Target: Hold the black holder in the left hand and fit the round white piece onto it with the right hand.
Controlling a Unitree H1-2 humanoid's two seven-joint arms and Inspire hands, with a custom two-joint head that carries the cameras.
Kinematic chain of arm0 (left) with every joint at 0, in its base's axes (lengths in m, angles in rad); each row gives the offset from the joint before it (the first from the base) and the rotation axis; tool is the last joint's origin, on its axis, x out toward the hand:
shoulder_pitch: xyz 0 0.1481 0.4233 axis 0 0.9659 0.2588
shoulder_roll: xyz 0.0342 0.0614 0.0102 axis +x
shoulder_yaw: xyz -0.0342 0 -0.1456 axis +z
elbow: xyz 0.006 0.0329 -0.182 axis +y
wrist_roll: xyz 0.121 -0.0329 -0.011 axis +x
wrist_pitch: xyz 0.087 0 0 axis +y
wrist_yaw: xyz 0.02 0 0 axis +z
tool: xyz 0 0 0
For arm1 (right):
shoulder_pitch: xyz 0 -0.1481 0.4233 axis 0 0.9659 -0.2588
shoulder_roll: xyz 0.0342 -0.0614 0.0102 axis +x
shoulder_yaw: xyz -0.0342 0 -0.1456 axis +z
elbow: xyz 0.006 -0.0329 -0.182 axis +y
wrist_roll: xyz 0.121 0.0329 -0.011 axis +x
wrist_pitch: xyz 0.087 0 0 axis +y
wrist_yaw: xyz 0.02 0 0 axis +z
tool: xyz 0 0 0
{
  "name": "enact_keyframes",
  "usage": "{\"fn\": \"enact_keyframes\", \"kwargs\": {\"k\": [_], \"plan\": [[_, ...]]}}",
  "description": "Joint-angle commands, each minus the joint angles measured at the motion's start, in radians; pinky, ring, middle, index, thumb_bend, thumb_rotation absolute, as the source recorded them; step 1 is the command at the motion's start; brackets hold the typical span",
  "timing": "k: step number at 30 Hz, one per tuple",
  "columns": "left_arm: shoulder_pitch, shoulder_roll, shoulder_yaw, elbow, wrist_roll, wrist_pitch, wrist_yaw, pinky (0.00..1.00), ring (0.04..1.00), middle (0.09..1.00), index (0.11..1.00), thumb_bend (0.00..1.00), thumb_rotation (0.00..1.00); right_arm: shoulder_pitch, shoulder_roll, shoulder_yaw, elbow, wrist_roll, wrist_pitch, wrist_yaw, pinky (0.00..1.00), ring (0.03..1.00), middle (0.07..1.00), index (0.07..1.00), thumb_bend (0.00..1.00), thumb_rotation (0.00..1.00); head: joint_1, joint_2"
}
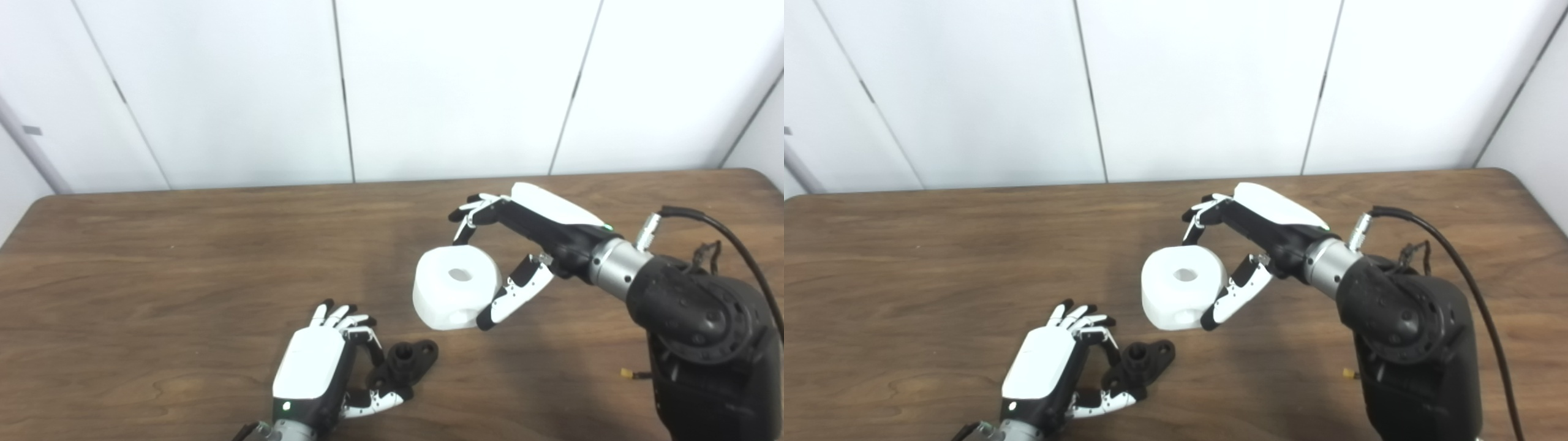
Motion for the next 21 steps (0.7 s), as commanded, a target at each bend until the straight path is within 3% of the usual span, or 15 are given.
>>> {"fn": "enact_keyframes", "kwargs": {"k": [1,8,21], "plan": [[0.009,0.001,-0.026,0.007,0.029,0.006,-0.056,1.0,0.897,0.788,0.485,0.52,0.05,-0.034,0.015,0.0,-0.041,-0.021,0.0,0.042,1.0,0.968,0.856,0.483,0.52,0.14,0.002,0.008],[0.007,0.002,-0.022,-0.005,0.024,0.009,-0.065,1.0,0.899,0.788,0.485,0.52,0.05,-0.012,0.052,0.047,-0.051,-0.03,0.0,0.049,1.0,0.965,0.853,0.483,0.52,0.13,-0.001,0.036],[0.003,0.004,-0.016,-0.029,0.017,0.019,-0.092,1.0,0.902,0.791,0.485,0.52,0.05,0.018,0.065,0.102,-0.01,-0.034,0.0,0.007,1.0,0.959,0.846,0.483,0.52,0.13,-0.017,0.066]]}}
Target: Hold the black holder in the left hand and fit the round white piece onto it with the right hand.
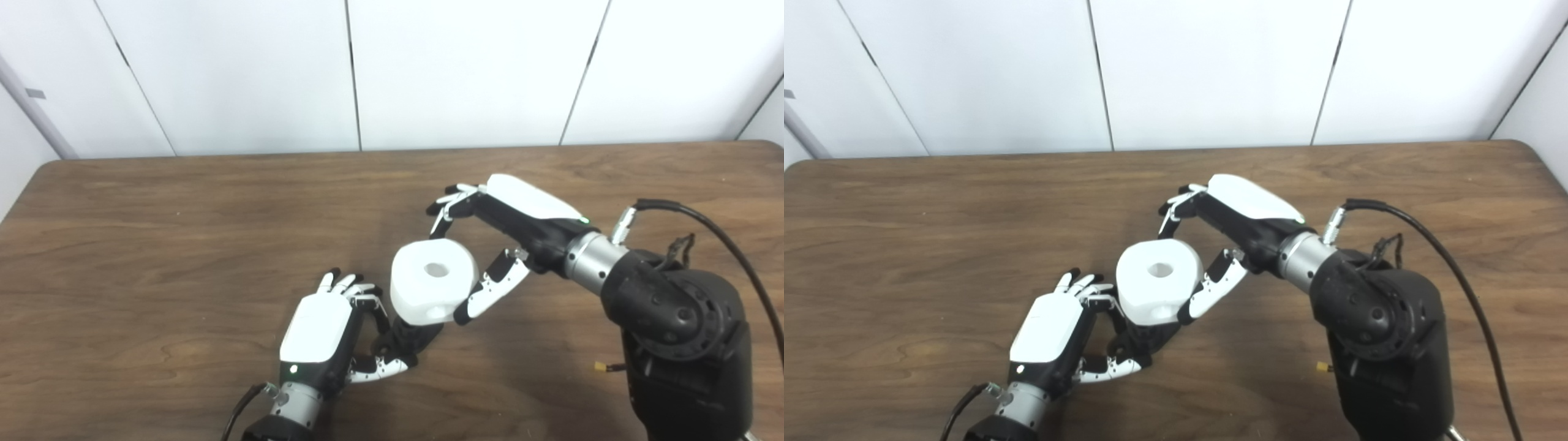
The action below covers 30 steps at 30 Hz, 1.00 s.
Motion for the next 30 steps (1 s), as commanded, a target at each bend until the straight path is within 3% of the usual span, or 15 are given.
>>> {"fn": "enact_keyframes", "kwargs": {"k": [1,30], "plan": [[0.005,0.004,-0.014,0.001,0.013,-0.001,-0.045,1.0,0.902,0.791,0.485,0.52,0.05,-0.021,0.011,0.002,-0.011,0.01,0.0,0.002,1.0,0.959,0.844,0.483,0.52,0.13,0.0,0.001],[0.005,0.002,-0.015,-0.002,0.018,-0.005,-0.051,1.0,0.897,0.788,0.485,0.52,0.05,0.016,0.009,0.062,0.031,0.019,-0.003,-0.153,1.0,0.962,0.847,0.483,0.52,0.13,0.005,0.006]]}}
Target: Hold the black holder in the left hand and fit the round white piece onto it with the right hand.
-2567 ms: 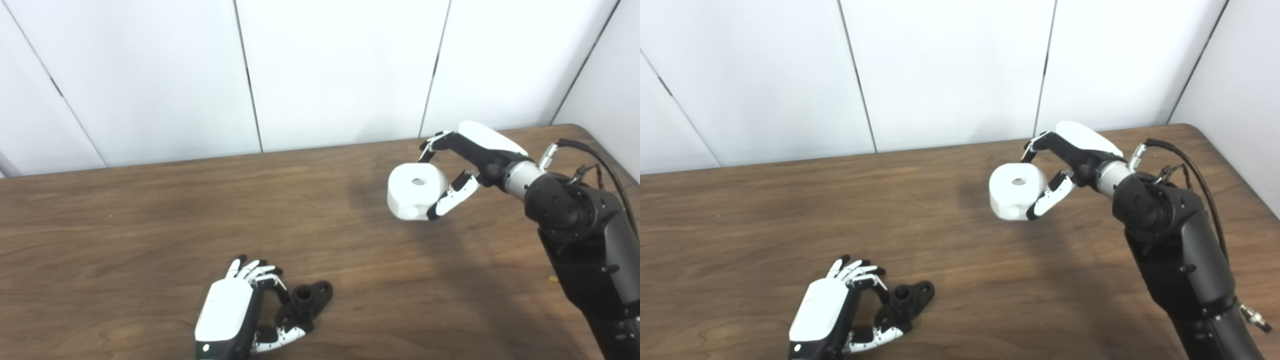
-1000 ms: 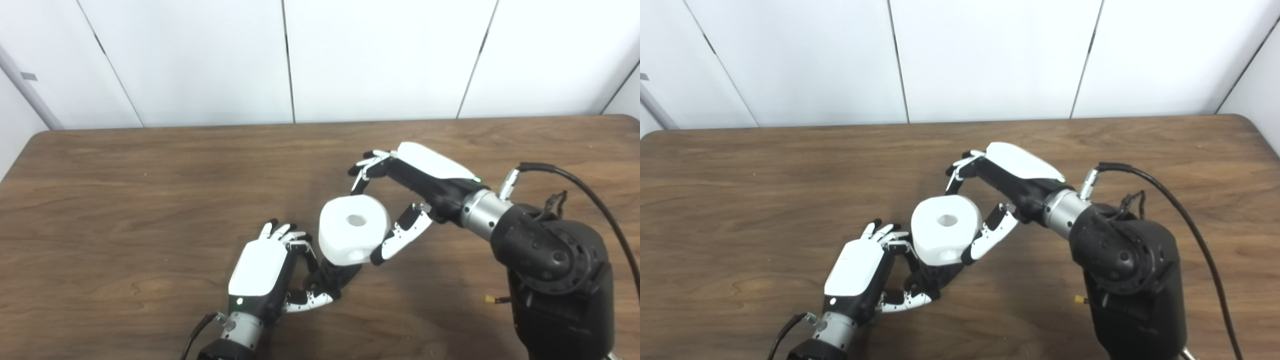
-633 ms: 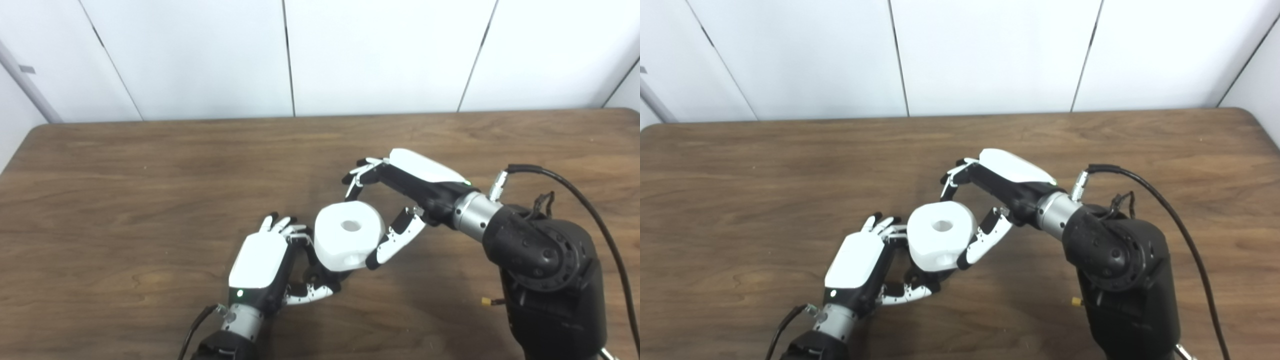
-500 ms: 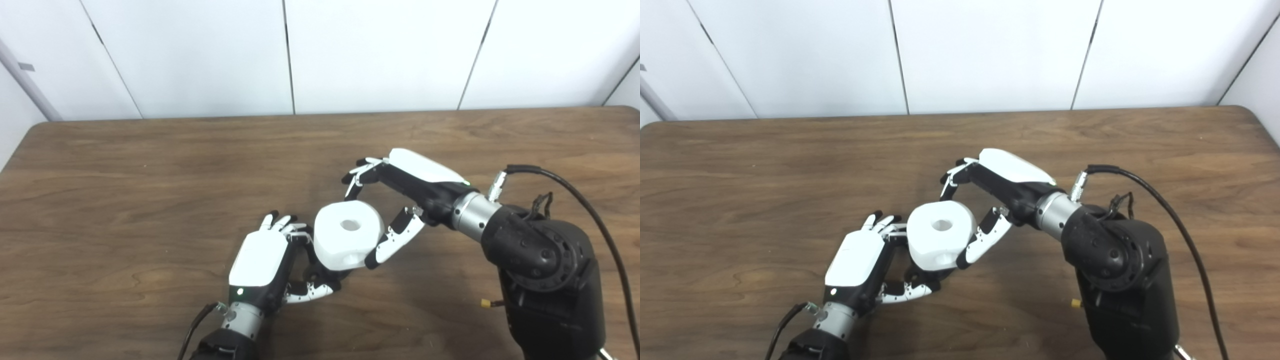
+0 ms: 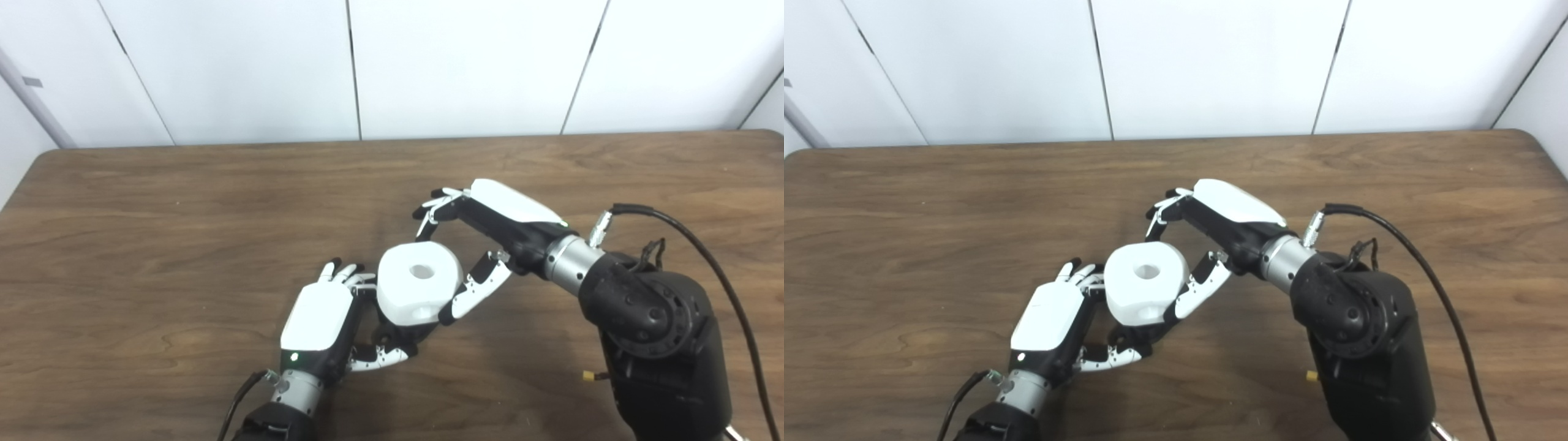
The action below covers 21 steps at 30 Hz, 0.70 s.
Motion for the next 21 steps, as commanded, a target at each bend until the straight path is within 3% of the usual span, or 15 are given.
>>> {"fn": "enact_keyframes", "kwargs": {"k": [1,21], "plan": [[0.007,0.003,-0.017,0.004,0.017,-0.009,-0.032,1.0,0.897,0.788,0.485,0.52,0.05,-0.02,0.001,0.001,-0.01,0.0,-0.002,-0.036,1.0,0.962,0.847,0.484,0.52,0.13,0.001,0.0],[0.009,0.001,-0.014,-0.001,0.016,-0.005,-0.038,1.0,0.898,0.787,0.485,0.52,0.05,-0.002,-0.031,0.061,0.021,0.0,-0.012,-0.115,1.0,0.962,0.834,0.483,0.52,0.13,-0.004,0.001]]}}
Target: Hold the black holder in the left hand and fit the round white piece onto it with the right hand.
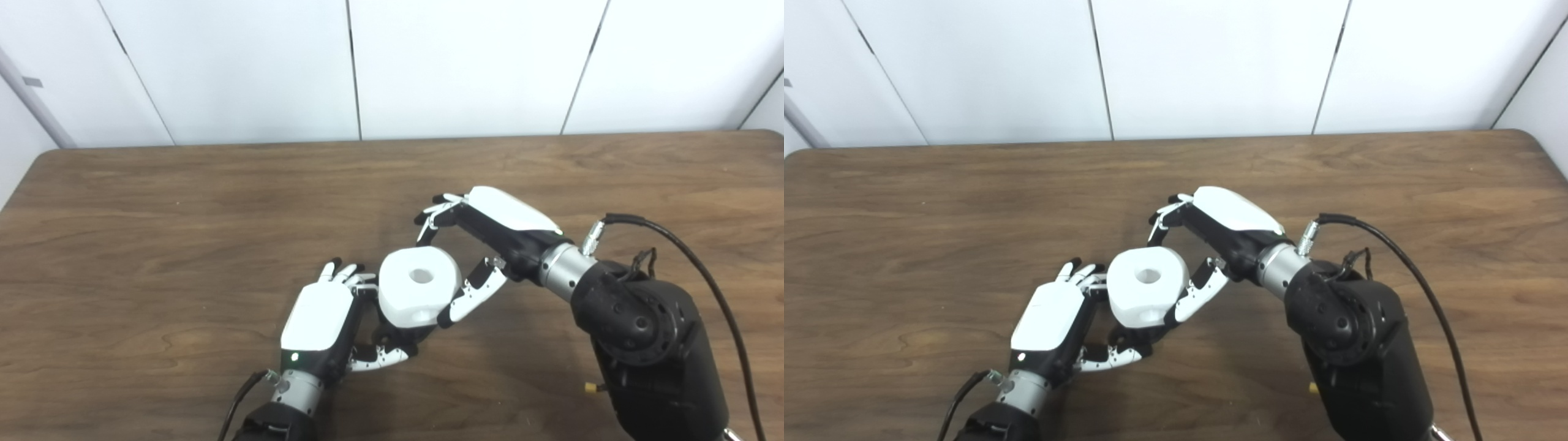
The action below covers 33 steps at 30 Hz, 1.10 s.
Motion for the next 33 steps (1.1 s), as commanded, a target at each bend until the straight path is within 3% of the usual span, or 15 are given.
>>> {"fn": "enact_keyframes", "kwargs": {"k": [1,33], "plan": [[0.009,0.001,-0.014,-0.001,0.011,-0.004,-0.037,1.0,0.898,0.788,0.485,0.52,0.05,-0.028,0.001,0.002,-0.009,-0.001,-0.011,-0.036,1.0,0.964,0.834,0.483,0.52,0.13,0.0,0.001],[0.007,-0.003,-0.013,0.006,0.009,-0.007,-0.031,1.0,0.896,0.787,0.485,0.52,0.05,0.01,-0.025,0.039,0.033,0.029,-0.026,-0.123,1.0,0.96,0.842,0.483,0.52,0.13,-0.012,-0.002]]}}
